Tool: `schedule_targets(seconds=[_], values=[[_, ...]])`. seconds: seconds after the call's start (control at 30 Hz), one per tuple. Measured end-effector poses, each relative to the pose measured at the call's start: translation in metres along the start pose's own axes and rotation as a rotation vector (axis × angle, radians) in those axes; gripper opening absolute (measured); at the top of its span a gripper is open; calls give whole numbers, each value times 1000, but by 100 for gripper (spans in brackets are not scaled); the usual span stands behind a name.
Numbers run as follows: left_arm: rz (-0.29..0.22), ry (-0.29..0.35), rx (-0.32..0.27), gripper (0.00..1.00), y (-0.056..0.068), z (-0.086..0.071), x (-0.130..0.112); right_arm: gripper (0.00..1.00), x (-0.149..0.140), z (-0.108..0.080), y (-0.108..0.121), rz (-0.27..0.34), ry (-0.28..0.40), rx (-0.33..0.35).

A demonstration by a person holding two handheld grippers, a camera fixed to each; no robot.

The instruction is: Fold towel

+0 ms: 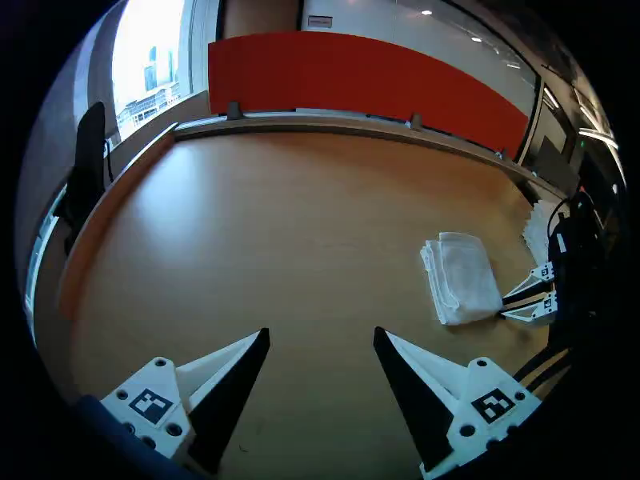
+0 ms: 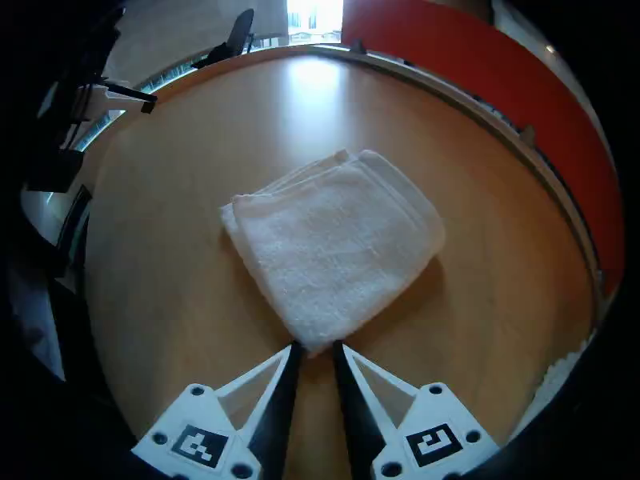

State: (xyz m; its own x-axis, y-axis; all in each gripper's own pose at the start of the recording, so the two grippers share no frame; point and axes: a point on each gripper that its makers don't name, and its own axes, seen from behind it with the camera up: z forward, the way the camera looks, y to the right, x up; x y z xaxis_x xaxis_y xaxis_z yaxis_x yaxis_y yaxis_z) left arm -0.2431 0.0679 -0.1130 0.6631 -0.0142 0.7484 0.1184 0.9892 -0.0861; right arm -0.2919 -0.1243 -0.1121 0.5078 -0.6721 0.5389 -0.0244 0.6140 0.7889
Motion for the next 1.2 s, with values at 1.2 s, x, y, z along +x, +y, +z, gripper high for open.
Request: schedule_targets(seconds=[1.2], values=[[5,36,-17,97,0,2,6,5,87,-48,29,-46,111,-86]])
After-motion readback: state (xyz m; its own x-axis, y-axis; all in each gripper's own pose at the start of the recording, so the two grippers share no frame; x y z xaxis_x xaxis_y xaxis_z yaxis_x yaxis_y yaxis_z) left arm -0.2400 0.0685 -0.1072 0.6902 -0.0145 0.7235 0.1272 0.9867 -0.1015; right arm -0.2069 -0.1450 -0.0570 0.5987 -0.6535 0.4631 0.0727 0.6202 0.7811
